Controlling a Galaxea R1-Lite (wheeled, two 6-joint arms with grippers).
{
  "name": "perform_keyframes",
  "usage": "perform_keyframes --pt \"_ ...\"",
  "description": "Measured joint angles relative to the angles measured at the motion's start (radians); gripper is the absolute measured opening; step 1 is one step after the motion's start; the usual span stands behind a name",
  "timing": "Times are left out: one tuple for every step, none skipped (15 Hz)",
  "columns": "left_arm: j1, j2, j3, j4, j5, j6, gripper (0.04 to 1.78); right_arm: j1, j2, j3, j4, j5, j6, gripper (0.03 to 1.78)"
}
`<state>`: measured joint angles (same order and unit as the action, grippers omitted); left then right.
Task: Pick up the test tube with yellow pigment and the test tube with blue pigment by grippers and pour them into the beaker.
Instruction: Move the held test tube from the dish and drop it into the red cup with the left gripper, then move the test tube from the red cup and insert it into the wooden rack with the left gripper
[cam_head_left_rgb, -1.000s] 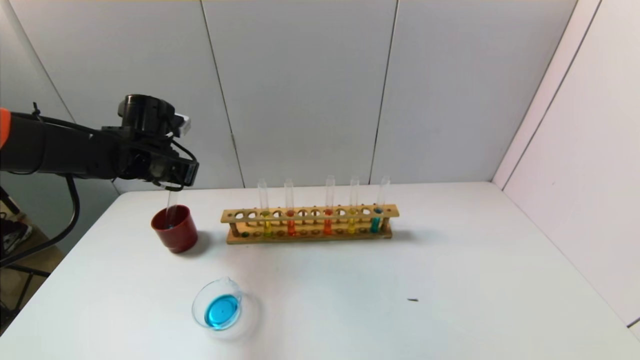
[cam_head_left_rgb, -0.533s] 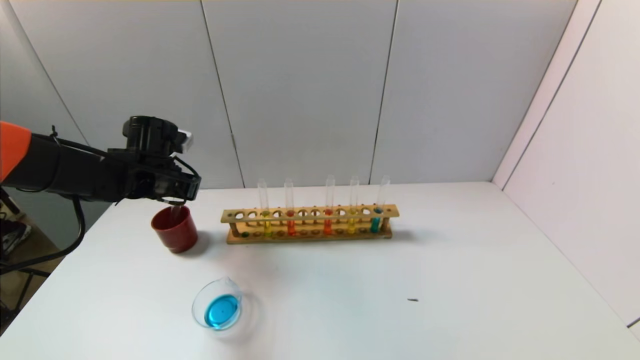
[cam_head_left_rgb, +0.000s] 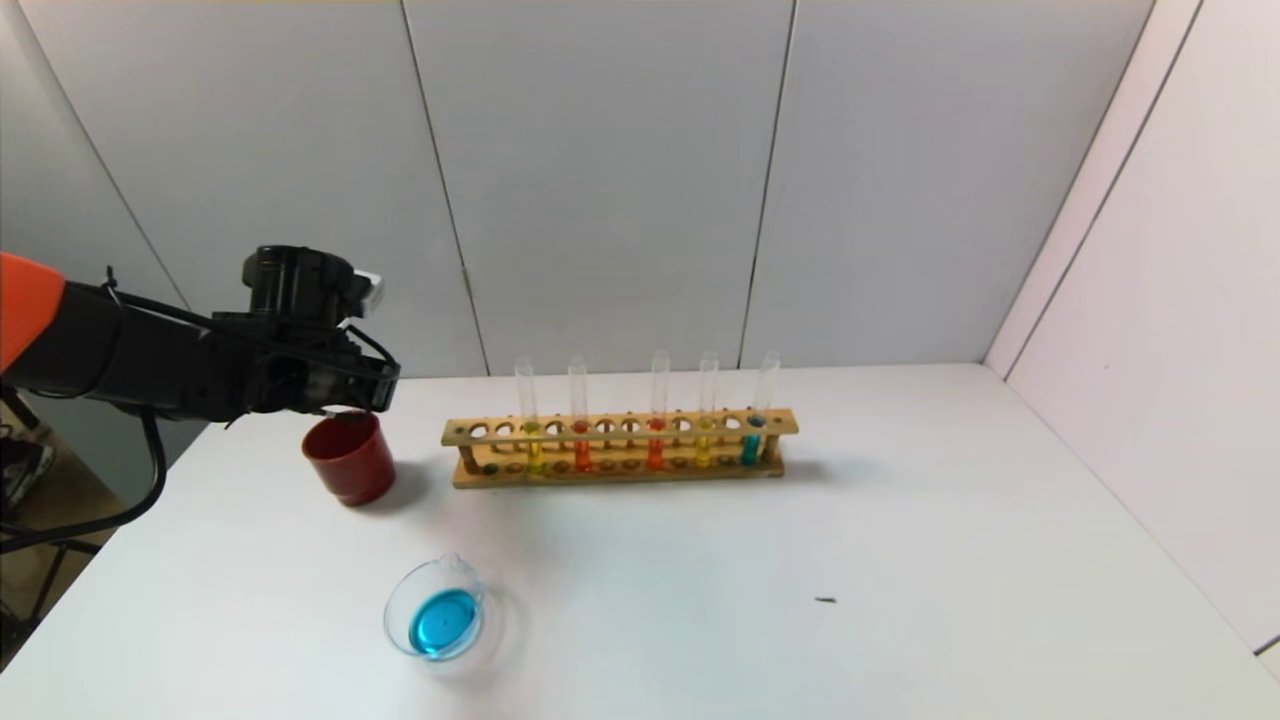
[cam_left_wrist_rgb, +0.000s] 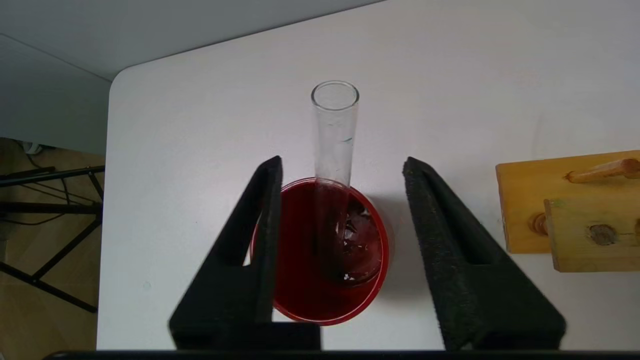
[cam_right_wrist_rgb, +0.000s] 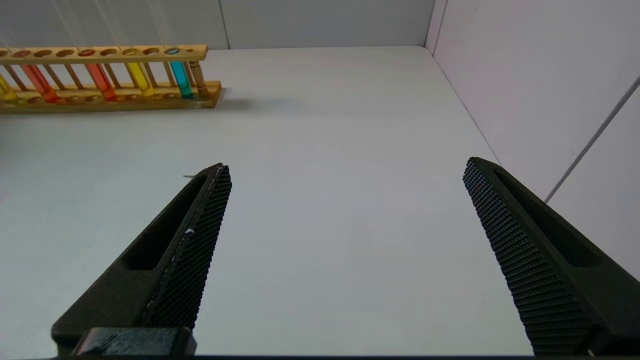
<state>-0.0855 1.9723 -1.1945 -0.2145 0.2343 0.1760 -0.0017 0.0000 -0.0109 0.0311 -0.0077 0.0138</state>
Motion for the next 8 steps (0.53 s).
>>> perform_keyframes --pt "0.0 -0.009 0.004 0.0 0.0 0.001 1.13 0.0 0.0 0.0 0.0 0.0 0.0 1.7" --pt "0.0 -0.02 0.01 0.001 0.0 0.003 1.29 0.0 0.0 0.0 0.0 0.0 0.0 1.7" --pt "-0.001 -0.038 0.016 0.001 0.0 0.004 1.42 0.0 0.0 0.0 0.0 0.0 0.0 1.7" --pt "-0.006 -0.063 0.026 0.002 0.001 0.004 1.54 0.0 0.0 0.0 0.0 0.0 0.0 1.7" --pt "-0.014 -0.091 0.039 0.003 0.001 0.004 1.63 0.0 0.0 0.0 0.0 0.0 0.0 1.7" --pt "-0.027 -0.125 0.063 0.004 0.005 0.002 1.69 0.0 0.0 0.0 0.0 0.0 0.0 1.7" --pt "-0.047 -0.165 0.097 0.004 0.017 -0.007 1.74 0.0 0.0 0.0 0.0 0.0 0.0 1.7" --pt "-0.073 -0.204 0.129 0.003 0.036 -0.028 1.75 0.0 0.0 0.0 0.0 0.0 0.0 1.7"
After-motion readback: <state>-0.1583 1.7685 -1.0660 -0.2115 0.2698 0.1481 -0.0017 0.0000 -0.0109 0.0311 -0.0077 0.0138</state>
